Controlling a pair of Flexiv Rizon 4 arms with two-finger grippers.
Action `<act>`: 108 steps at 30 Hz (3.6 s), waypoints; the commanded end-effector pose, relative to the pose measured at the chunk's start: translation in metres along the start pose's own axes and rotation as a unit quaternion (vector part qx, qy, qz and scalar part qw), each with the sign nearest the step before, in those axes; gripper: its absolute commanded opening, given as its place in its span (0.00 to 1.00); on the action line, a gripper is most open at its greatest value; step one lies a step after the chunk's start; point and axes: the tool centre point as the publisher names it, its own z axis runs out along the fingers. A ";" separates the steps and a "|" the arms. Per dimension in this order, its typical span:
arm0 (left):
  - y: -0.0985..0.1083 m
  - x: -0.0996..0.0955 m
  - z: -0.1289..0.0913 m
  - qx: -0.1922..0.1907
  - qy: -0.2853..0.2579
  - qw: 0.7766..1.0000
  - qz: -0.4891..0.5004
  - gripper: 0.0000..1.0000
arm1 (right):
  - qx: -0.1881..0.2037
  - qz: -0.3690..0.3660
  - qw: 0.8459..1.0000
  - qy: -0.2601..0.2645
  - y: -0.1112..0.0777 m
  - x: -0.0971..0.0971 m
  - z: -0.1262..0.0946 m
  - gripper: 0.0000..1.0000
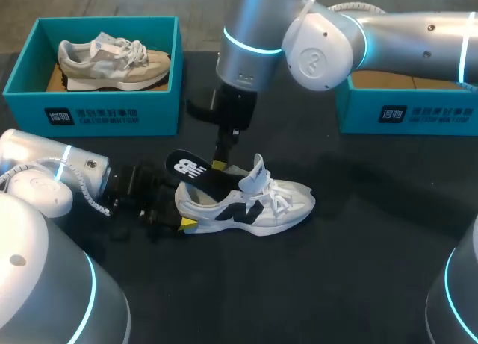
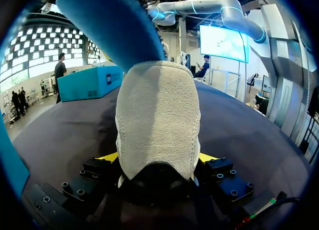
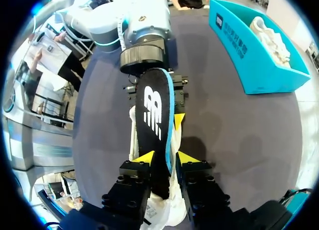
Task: Take the shoe out of the shoebox, open the shoe tongue, remove and reinsert the insole, then place the shoe into the shoebox
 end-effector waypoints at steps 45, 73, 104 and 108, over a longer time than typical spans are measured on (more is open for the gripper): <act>0.002 -0.001 0.002 -0.001 0.000 1.000 0.000 0.00 | 0.015 -0.007 0.999 -0.030 0.003 0.010 -0.039 0.00; 0.002 -0.001 0.002 -0.001 0.000 1.000 0.000 0.00 | 0.009 0.054 0.993 -0.101 -0.048 0.001 -0.117 0.00; 0.002 -0.001 0.002 -0.001 0.000 1.000 0.000 0.00 | -0.017 0.036 0.999 -0.028 -0.025 0.003 -0.069 1.00; 0.002 -0.001 0.002 -0.001 0.000 1.000 0.000 0.00 | -0.025 0.035 0.999 0.000 -0.021 0.002 -0.059 1.00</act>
